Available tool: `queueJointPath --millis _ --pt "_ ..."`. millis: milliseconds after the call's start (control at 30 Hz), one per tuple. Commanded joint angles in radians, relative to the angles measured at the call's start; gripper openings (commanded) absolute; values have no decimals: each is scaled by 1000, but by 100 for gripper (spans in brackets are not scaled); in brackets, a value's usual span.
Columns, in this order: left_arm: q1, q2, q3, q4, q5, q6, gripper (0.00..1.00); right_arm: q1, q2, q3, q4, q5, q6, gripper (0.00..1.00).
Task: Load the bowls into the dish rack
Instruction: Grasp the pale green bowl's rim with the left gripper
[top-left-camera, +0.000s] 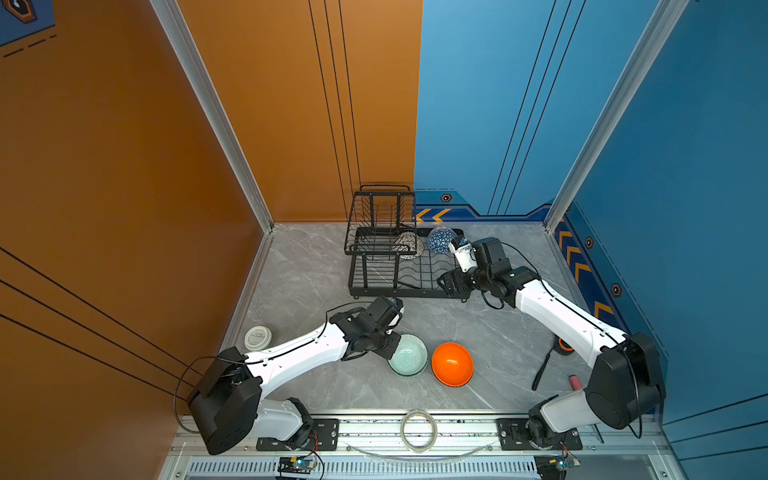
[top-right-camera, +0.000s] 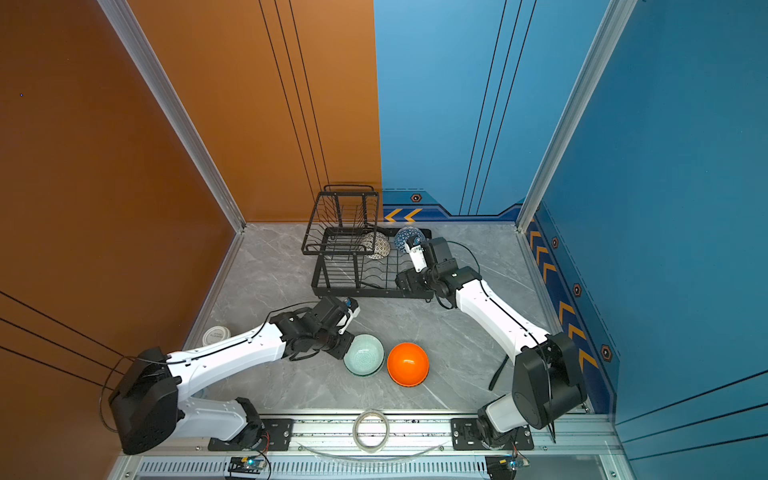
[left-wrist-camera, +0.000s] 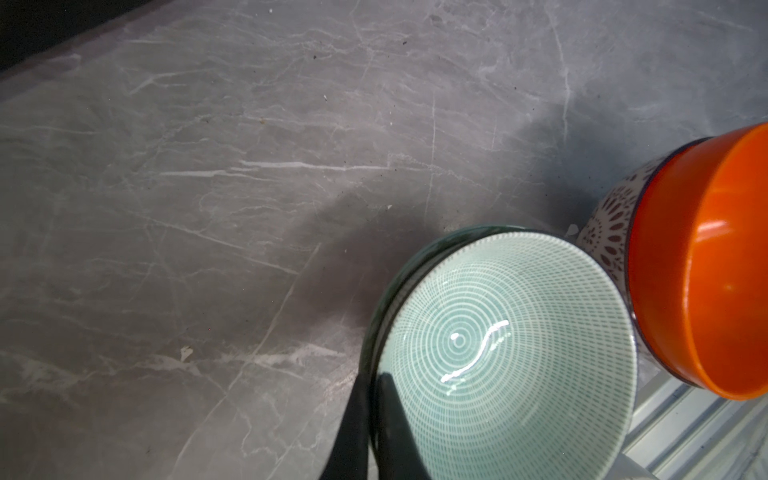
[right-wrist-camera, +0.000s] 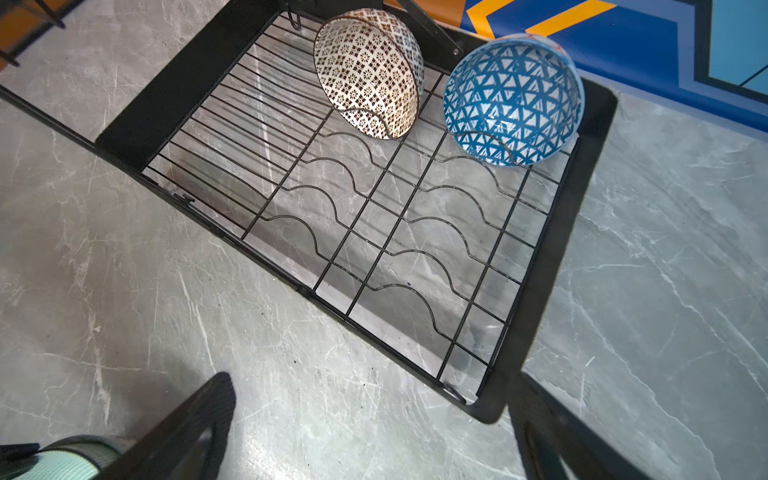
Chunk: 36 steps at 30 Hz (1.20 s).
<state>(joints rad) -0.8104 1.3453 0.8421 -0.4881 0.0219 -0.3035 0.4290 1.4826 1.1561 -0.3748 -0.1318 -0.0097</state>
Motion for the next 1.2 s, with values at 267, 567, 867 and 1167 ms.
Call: queueJointPath --millis 267,567,867,1167 --pt "-26 -34 66 -106 -95 32 10 -13 -14 -26 10 -31 7 100" --pt "-27 -2 74 -105 -86 32 25 -19 -20 -35 11 -36 4 100" --pt "-30 51 87 -83 -43 27 22 -24 -19 -33 10 -42 2 100" --pt "-33 85 99 -84 -29 23 17 -29 -20 -32 11 -43 -3 100"
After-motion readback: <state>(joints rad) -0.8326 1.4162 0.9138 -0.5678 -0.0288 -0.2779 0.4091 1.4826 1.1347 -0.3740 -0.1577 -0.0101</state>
